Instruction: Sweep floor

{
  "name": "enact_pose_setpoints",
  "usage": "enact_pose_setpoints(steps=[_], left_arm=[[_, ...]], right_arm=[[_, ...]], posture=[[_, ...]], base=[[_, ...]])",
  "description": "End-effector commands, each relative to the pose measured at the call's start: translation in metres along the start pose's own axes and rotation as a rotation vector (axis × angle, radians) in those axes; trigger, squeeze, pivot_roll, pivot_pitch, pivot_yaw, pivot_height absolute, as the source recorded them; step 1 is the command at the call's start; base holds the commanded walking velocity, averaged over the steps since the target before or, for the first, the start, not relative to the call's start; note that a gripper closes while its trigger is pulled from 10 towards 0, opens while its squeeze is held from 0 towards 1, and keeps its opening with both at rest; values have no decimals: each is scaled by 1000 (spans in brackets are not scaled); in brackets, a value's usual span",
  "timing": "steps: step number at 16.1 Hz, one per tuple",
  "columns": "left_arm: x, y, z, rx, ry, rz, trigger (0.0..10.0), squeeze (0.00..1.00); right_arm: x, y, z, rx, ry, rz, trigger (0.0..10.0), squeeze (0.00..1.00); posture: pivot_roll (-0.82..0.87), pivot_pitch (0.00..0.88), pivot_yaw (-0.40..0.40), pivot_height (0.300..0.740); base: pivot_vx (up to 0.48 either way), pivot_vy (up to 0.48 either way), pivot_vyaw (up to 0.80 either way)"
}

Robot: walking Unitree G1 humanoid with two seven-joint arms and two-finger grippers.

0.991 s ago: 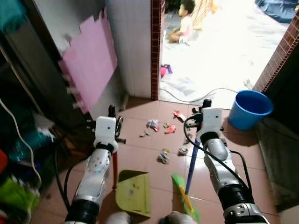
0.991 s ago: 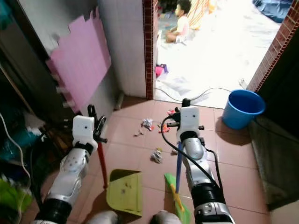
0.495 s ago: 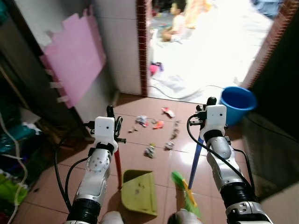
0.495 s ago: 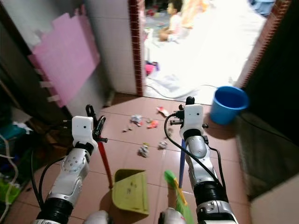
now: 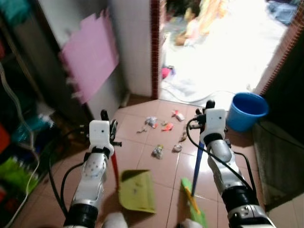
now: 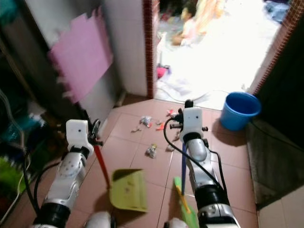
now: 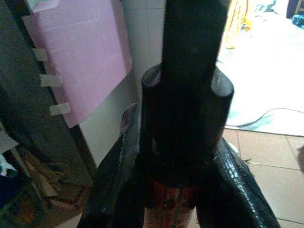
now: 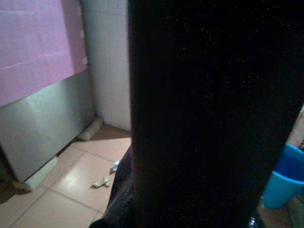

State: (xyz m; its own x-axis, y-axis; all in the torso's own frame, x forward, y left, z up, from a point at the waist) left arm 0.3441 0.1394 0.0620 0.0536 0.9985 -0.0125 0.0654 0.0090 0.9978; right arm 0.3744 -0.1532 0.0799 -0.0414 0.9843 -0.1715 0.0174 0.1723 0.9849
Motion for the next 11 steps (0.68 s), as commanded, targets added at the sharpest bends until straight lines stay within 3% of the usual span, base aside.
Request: enact_pose_setpoints(steps=[1,6,11], left_arm=[[1,17,5,-58,-1,7,10000,0],[1,17,5,-59,4,6,10000,0],[1,21,8,-74,-9,37,10000,0]], right_arm=[[3,7,3,-21,10,12,10000,0],[5,5,3,-9,16,30,10000,0],[4,9,3,-21,16,36,10000,0]], posture=[[9,0,21,740],[4,0,21,740],[12,0,11,740]], base=[[0,0,0],[0,0,-81],[0,0,-800]])
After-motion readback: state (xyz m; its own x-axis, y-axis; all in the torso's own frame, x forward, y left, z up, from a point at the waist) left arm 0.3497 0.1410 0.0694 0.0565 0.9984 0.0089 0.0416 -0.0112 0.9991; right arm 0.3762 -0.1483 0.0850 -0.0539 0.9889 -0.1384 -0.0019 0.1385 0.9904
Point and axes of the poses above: a point about 5 cm out from each wrist's last joint towards the gripper, its own z axis pointing out of the wrist towards the gripper, its own y axis along the axis of the wrist's last joint, x = y × z, the point moved 6 cm from there along z, pointing out of the wrist towards the gripper, and after that the axes turned 4 degrees about -z, right-handed, at the moved point
